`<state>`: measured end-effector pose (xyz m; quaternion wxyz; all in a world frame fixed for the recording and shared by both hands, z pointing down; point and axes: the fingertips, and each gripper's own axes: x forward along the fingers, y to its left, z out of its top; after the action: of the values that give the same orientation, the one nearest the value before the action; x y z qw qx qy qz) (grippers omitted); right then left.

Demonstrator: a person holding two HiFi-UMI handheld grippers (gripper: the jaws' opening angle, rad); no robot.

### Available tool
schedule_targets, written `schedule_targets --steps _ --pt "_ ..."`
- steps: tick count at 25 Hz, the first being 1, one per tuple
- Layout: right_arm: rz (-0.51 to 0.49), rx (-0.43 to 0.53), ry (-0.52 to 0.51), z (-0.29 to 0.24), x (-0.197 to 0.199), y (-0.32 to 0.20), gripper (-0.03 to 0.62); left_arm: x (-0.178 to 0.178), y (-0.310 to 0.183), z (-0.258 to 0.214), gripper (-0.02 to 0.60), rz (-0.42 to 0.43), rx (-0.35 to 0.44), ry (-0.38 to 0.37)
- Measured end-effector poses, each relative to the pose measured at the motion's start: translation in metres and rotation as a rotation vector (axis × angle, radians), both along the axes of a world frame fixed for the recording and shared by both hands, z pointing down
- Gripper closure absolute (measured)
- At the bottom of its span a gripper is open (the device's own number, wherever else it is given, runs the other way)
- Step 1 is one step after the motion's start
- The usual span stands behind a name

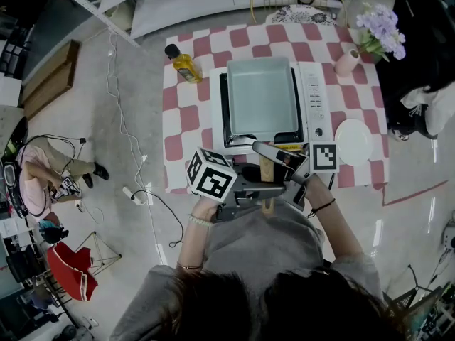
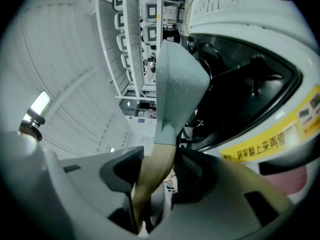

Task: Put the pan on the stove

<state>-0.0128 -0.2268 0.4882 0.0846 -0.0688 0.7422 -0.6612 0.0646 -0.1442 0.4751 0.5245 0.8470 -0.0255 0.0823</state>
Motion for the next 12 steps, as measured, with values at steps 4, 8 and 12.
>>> schedule_targets --steps 4,8,12 --pt "-0.001 0.002 -0.001 -0.0004 -0.0004 0.0002 0.401 0.0002 0.0001 0.0010 0.387 0.000 0.002 -0.006" --pt "-0.006 0.005 -0.005 -0.0013 -0.0012 0.0007 0.401 0.0003 0.0004 0.0015 0.387 -0.003 0.002 -0.008" --pt "-0.010 0.018 -0.010 -0.0020 -0.0007 0.0010 0.401 0.0015 0.0006 0.0026 0.387 -0.009 0.006 -0.015"
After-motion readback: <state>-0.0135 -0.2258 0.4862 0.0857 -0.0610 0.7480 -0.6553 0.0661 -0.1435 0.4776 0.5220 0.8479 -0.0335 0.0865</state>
